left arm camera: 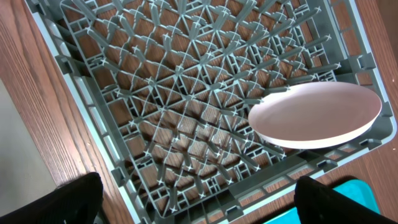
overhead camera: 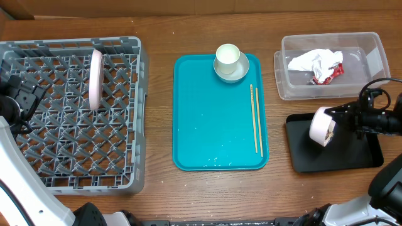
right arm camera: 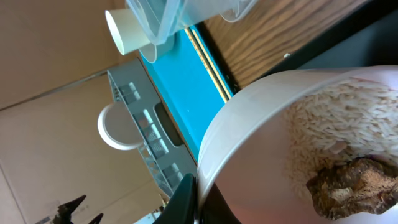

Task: Sort waste into correct bins and load items into the dishwasher
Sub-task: 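Tilt the bowl with the right gripper to pour rice onto the black tray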

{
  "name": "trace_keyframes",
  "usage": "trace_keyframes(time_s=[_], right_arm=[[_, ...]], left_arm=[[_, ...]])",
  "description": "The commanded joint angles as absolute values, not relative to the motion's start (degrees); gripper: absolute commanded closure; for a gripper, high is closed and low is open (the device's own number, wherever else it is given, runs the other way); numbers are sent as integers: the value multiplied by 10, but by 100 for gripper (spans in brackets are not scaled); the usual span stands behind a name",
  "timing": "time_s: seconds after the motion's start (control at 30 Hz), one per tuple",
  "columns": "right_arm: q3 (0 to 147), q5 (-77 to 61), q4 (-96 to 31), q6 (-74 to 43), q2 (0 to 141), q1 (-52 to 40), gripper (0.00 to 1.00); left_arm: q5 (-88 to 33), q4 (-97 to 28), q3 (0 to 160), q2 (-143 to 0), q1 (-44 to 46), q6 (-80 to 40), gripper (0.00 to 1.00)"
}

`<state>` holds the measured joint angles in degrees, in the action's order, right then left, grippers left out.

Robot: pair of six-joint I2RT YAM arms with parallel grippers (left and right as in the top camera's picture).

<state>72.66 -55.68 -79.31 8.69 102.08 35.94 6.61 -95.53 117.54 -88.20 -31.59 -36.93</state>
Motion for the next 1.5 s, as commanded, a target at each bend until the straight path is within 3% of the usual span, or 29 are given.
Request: trace_keyframes(time_s=[0.0,0.53,0.63,0.77,0.9,1.07,1.13,1.3,1.47], right_arm=[[726,-588,-769,94,1023,367,96],[726,-616,-743,101,1023,383,96],[726,-587,-705,51,1023,384,96],[726,-613,-757,89,1023,384,96],[726,-553,-703,22,1023,387,96],[726,-558,-700,61,1023,387,96],[726,-537,-681,27,1023,387,96],[726,-596,-708,73,1023,384,96],[726,-610,-723,22,1023,384,96]], left_arm=[[65,-953,1182,-884,-319,-362,0],[65,-953,1182,-884,-319,-362,0],[65,-953,1182,-884,-319,-362,0],[65,-953,1182,-884,-319,-362,0],[65,-953,1182,-884,-319,-362,0],[65,-953,1182,-884,-319,-362,0],[65,-953,1182,-884,-319,-362,0],[65,-953,1182,-884,-319,-362,0],[65,-953,1182,-884,-319,-362,0]])
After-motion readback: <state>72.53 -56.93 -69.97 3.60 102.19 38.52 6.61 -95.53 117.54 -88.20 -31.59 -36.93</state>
